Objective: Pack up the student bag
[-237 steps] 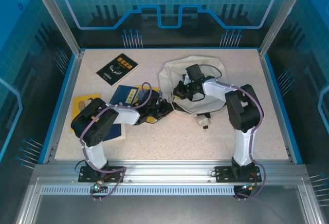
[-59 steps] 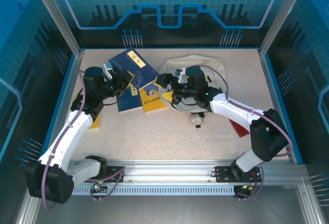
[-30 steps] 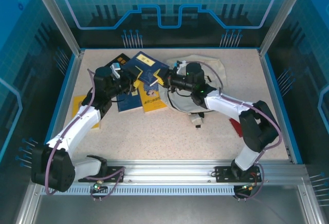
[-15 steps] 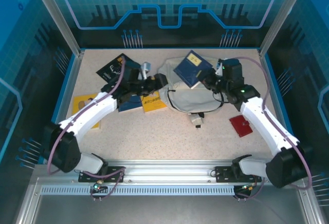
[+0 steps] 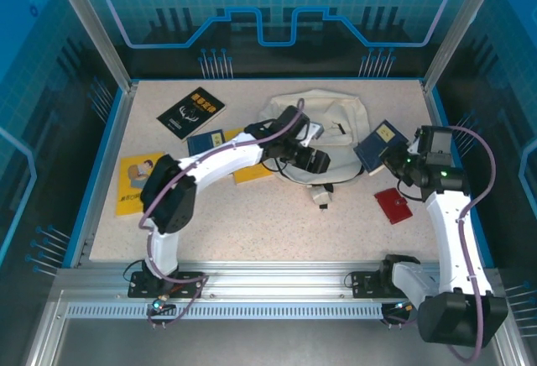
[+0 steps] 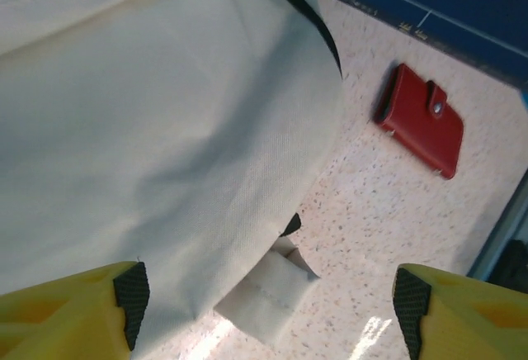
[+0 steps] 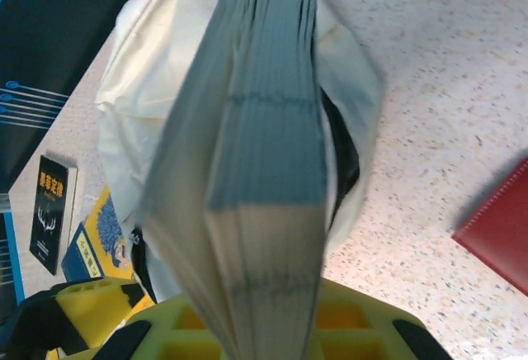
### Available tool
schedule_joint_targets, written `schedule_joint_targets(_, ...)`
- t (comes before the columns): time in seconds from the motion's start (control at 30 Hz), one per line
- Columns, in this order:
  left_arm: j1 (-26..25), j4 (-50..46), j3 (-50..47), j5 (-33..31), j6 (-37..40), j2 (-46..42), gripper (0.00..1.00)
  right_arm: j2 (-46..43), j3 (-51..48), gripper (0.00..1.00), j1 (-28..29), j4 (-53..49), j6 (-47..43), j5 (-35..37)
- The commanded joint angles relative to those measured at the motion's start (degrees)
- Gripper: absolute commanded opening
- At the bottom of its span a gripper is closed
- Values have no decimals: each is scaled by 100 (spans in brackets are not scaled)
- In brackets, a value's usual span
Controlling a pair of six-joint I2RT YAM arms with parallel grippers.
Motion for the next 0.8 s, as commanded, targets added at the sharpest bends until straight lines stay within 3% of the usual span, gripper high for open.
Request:
schedule_joint_targets(0.0,-172,-606,731,24,799,559,76,-147,-169,12,-322,-137,-245,-553)
schedule_joint_targets(0.43,-268,-1327,1789,-14,1335,1758,67,-200,-378,12,-511,-129,-264,-851)
schedule_joint_targets(0.77,-261,-1209,1836,-496,1209,1797,31,-252,-379,12,-514,-168,-217,-872)
